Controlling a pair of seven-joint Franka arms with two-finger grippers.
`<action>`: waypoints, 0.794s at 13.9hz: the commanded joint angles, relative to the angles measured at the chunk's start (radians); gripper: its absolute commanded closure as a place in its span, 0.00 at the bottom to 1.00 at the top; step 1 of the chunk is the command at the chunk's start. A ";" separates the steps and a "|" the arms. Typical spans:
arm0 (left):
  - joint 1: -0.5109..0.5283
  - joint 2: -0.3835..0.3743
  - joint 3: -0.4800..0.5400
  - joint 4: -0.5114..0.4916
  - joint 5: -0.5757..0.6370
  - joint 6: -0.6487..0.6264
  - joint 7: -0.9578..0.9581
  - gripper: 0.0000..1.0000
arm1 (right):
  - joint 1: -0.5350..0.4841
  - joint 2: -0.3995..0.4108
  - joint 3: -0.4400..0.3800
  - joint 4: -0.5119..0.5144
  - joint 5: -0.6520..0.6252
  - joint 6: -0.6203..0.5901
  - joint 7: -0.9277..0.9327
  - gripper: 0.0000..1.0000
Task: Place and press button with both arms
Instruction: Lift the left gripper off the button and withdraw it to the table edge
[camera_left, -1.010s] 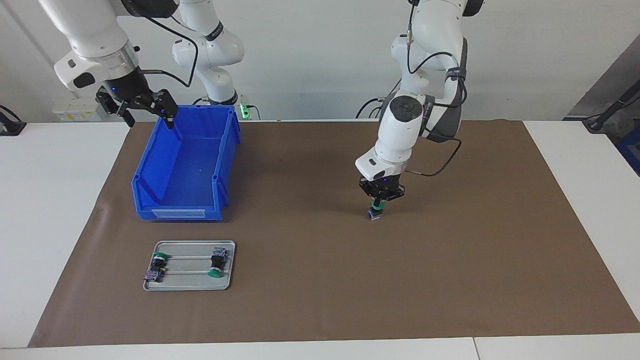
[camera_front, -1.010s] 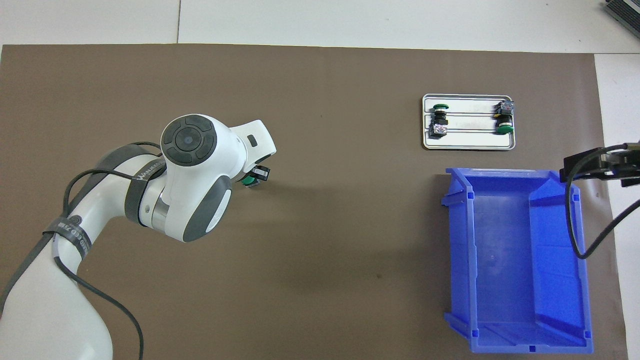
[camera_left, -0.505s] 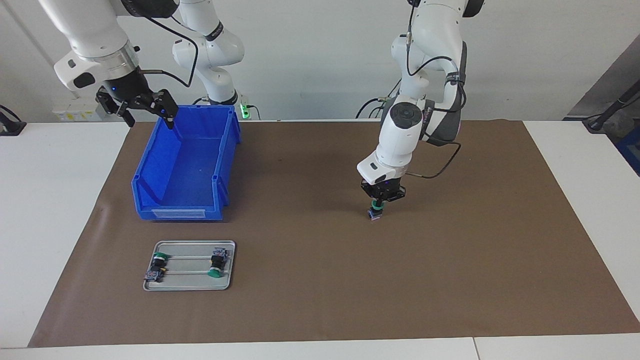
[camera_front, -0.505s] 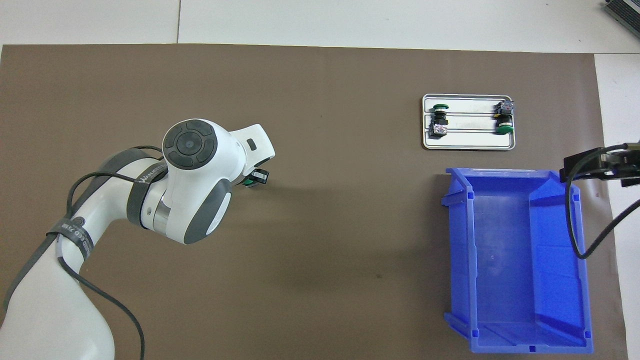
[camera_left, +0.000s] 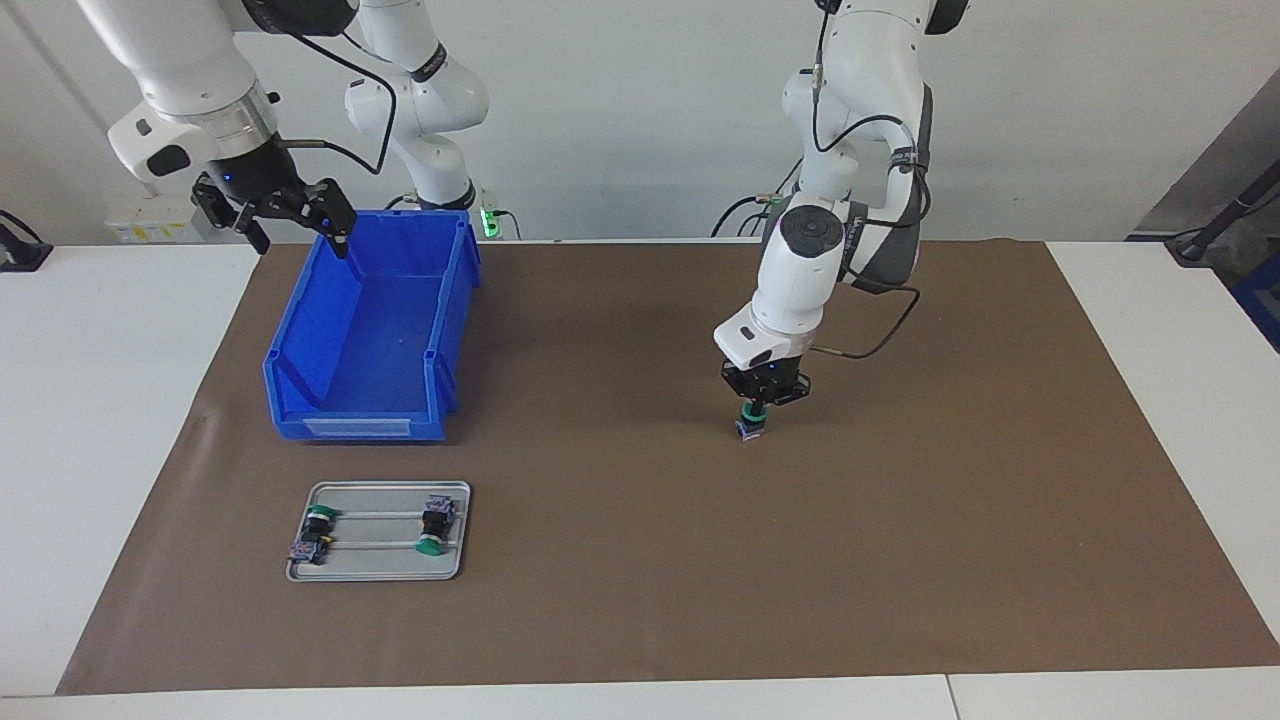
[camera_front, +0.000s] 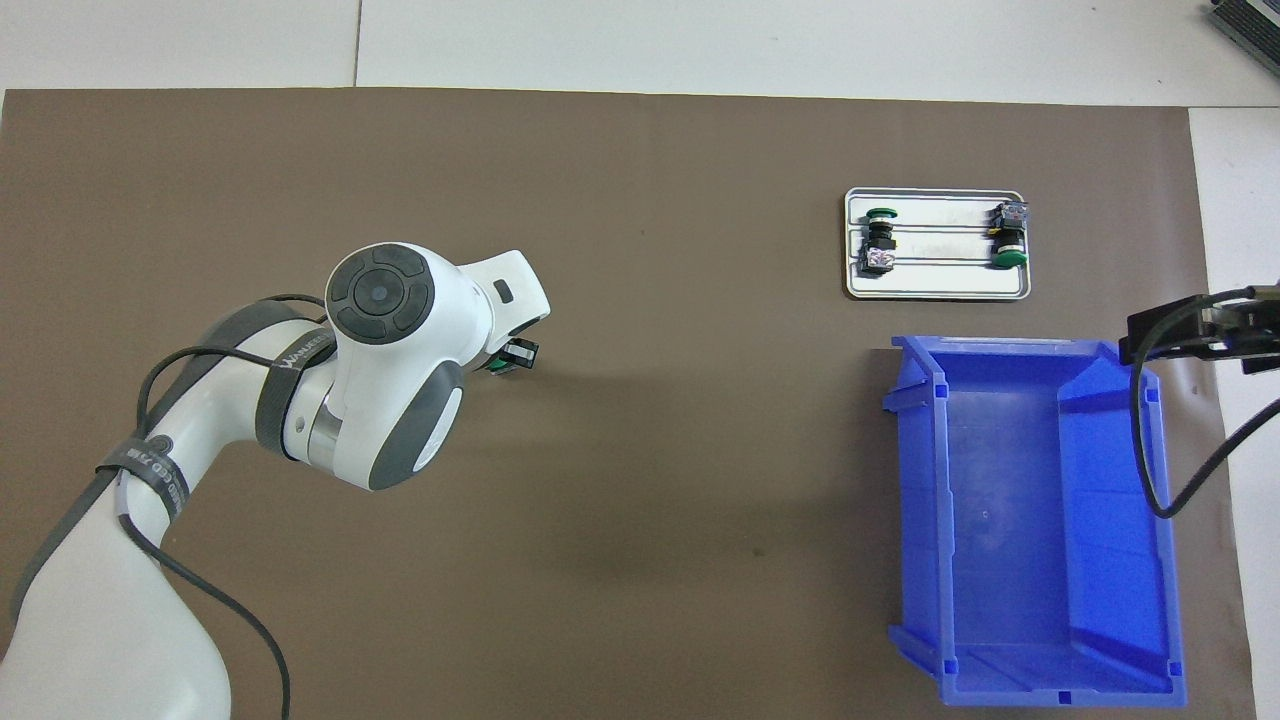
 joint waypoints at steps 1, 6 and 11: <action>-0.007 0.019 0.008 0.007 0.026 -0.002 -0.021 1.00 | -0.015 -0.016 0.008 -0.013 0.016 -0.006 -0.030 0.00; -0.002 0.010 0.008 0.165 0.026 -0.183 -0.015 1.00 | -0.015 -0.016 0.008 -0.013 0.016 -0.006 -0.030 0.00; 0.039 -0.091 0.011 0.191 0.026 -0.254 -0.011 0.23 | -0.016 -0.015 0.008 -0.013 0.016 -0.006 -0.030 0.00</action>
